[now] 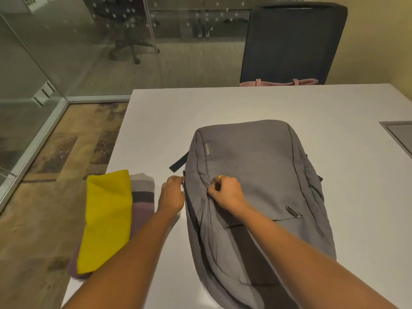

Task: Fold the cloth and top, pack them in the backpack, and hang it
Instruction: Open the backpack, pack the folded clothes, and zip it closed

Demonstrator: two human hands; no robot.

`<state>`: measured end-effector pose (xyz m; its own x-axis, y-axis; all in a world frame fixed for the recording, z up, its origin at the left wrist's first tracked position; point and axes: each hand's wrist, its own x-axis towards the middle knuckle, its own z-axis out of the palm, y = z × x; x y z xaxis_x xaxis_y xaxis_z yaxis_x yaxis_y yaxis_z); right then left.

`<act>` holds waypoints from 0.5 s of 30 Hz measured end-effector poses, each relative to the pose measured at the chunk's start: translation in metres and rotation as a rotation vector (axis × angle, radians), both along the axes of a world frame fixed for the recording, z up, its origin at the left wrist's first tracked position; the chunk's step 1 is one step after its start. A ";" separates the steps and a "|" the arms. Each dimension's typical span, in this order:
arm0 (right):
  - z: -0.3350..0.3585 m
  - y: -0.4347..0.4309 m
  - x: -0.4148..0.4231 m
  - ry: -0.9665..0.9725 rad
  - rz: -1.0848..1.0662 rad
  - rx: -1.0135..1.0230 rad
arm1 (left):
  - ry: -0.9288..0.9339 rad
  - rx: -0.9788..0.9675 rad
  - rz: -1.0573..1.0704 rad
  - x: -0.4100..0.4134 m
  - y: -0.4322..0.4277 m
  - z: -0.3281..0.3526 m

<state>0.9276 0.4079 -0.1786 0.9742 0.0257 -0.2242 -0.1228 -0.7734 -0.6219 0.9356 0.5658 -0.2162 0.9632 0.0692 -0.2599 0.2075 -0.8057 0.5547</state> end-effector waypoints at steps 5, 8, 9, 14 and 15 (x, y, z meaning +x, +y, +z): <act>-0.001 -0.010 -0.001 -0.040 -0.008 0.125 | -0.027 0.141 -0.012 0.005 -0.005 0.002; -0.002 -0.011 -0.001 -0.041 -0.009 0.142 | -0.095 0.235 0.061 0.003 -0.004 0.004; -0.003 -0.011 -0.001 -0.041 -0.012 0.149 | -0.095 0.241 0.079 0.002 -0.003 0.007; -0.004 -0.007 -0.002 -0.041 -0.050 0.147 | -0.061 0.332 0.051 -0.012 0.002 0.017; -0.004 -0.006 -0.003 -0.043 -0.057 0.145 | -0.054 0.362 0.028 -0.017 0.002 0.017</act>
<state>0.9246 0.4017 -0.1831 0.9836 -0.0009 -0.1802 -0.1348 -0.6673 -0.7325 0.9186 0.5682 -0.1988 0.9713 0.1737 -0.1626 0.2103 -0.9463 0.2455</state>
